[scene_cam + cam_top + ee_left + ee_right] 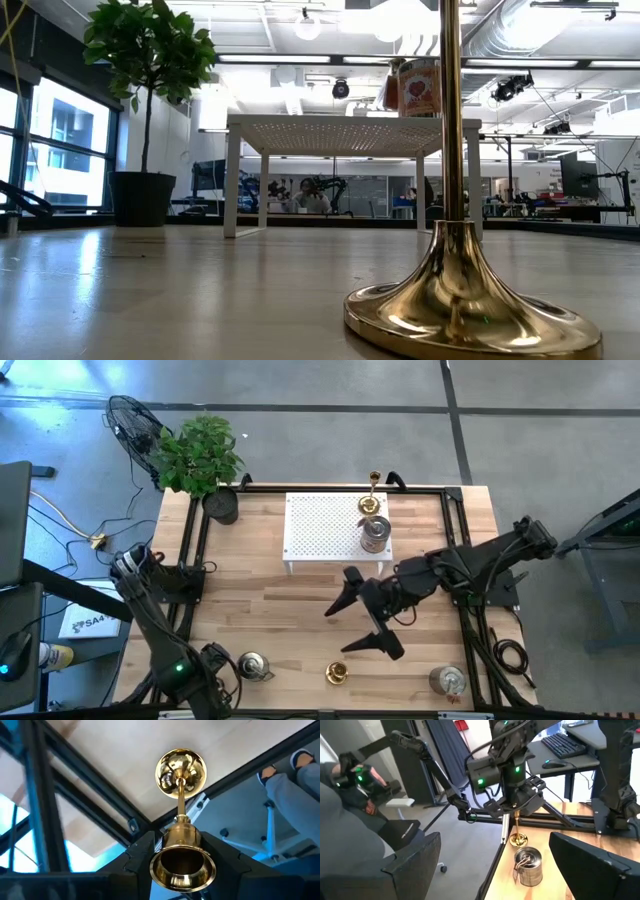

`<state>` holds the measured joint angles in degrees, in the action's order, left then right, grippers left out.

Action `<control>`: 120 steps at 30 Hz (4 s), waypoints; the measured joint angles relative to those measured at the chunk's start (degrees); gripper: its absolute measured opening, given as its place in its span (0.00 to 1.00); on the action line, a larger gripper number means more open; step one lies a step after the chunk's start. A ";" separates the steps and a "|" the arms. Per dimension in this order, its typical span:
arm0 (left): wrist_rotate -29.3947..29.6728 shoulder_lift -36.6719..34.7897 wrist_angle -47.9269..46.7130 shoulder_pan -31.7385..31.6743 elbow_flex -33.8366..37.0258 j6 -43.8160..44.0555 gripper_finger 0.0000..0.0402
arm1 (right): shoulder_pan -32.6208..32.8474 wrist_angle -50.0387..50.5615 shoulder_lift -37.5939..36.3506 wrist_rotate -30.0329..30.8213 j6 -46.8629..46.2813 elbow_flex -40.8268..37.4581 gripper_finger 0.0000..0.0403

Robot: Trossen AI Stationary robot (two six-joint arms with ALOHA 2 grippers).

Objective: Pick & Place candle stick holders
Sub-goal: Put the left gold candle holder on the shelf

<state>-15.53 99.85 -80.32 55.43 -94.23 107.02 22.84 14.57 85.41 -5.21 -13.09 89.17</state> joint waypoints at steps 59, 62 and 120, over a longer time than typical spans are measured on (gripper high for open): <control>15.98 -9.01 -9.74 -40.45 -26.30 -44.66 0.33 | 22.02 15.71 -7.65 32.22 2.65 0.02 0.91; 16.11 -9.72 -9.72 -45.13 -26.25 -50.82 0.33 | 21.96 15.68 -8.89 34.41 2.66 0.02 0.91; 10.28 2.37 -5.21 -85.07 -40.77 -101.23 0.33 | 4.88 24.02 -13.81 39.23 -2.43 0.02 0.91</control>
<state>-5.25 102.21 -85.53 -29.64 -135.00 5.79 27.73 38.59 71.59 34.02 -15.51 89.19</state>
